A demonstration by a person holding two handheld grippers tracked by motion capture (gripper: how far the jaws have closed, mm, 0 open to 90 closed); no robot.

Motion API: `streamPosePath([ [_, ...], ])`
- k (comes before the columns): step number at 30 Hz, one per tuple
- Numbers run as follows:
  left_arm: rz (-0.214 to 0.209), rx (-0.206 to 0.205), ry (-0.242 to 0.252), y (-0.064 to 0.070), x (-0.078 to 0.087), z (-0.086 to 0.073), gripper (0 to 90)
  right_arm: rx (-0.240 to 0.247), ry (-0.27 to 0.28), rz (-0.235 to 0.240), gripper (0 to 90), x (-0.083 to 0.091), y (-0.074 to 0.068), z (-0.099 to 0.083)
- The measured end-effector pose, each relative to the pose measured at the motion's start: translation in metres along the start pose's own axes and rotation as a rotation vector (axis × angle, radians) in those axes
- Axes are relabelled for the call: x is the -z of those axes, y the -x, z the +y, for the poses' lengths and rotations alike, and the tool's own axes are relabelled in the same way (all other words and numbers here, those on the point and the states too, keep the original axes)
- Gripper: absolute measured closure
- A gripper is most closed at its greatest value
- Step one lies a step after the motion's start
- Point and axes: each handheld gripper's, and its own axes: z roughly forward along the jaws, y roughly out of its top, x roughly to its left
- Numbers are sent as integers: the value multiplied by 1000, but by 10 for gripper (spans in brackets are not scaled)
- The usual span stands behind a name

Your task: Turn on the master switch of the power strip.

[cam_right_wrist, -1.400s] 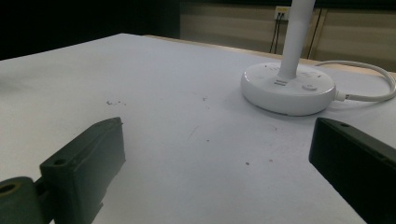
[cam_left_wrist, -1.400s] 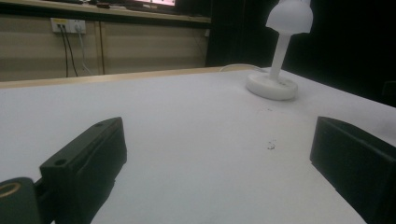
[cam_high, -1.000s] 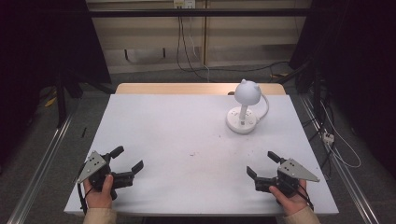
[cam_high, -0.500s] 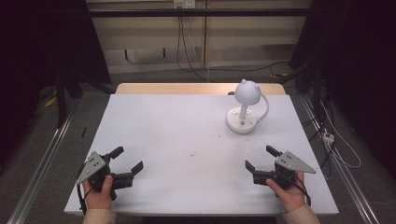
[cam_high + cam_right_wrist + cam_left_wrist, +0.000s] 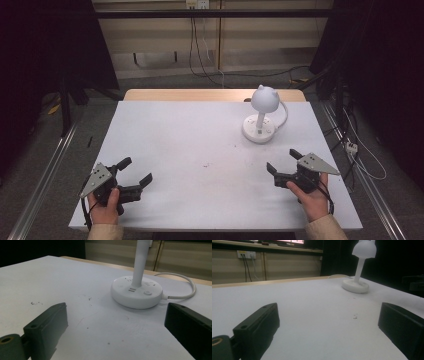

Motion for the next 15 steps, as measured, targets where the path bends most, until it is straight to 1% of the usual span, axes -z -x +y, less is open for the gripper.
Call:
streamPosePath([
  [3,0,-2,-4,0,0,0,33,4,-5,-7,41,-1,2,1],
  [10,-7,-1,-6,1,-3,0,34,-16,-11,-15,37,-6,6,5],
  [15,-10,-4,-9,1,-3,-1,34,-20,-15,-18,37,-12,9,8],
])
